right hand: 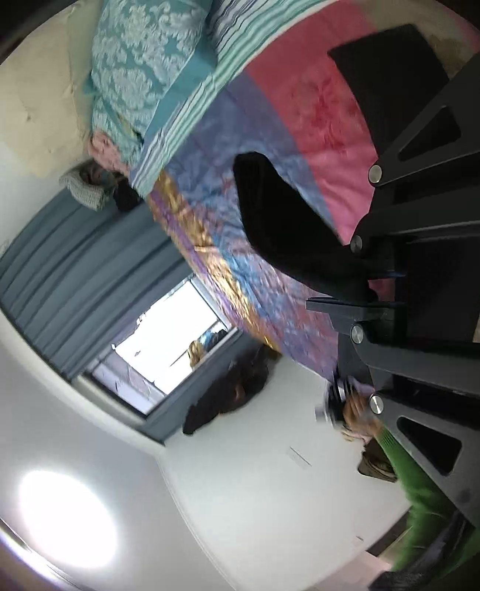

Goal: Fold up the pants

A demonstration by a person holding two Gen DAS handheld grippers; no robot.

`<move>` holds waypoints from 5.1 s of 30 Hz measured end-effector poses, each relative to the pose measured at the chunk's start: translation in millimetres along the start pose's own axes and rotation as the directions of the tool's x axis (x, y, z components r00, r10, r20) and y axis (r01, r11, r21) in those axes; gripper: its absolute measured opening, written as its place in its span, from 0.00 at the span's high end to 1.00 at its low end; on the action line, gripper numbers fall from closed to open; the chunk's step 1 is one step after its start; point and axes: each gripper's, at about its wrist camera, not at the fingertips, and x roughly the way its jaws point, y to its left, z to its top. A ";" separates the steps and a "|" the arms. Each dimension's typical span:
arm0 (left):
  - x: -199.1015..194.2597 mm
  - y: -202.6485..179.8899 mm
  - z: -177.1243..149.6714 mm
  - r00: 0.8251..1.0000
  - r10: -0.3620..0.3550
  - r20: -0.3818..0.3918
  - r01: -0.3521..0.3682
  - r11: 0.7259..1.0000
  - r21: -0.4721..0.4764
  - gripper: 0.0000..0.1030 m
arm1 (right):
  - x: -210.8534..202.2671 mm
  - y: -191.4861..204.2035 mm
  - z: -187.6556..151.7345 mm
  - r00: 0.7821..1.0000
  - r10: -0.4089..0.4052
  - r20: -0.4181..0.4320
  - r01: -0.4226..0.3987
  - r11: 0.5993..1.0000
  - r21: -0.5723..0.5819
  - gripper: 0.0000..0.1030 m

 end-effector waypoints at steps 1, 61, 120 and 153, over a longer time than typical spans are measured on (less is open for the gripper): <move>-32.1 -0.5 -12.4 0.999 -0.005 0.054 0.003 0.999 0.036 0.93 | -0.4 -6.1 2.0 1.000 -0.002 0.002 0.002 1.000 0.010 0.92; -74.2 88.4 -234.7 0.952 0.301 -0.058 -0.285 0.938 0.197 0.94 | 21.9 -169.4 -57.9 0.724 -0.466 -0.509 0.539 0.842 -0.005 0.91; 68.9 47.9 -130.4 0.897 0.396 0.197 -0.435 0.708 0.556 0.00 | 132.4 -27.7 -193.7 0.729 -0.605 -0.320 0.483 0.786 -0.387 0.00; 69.4 46.5 -133.3 0.894 0.403 0.197 -0.440 0.703 0.559 0.00 | 135.3 -29.7 -195.5 0.737 -0.619 -0.273 0.498 0.769 -0.401 0.00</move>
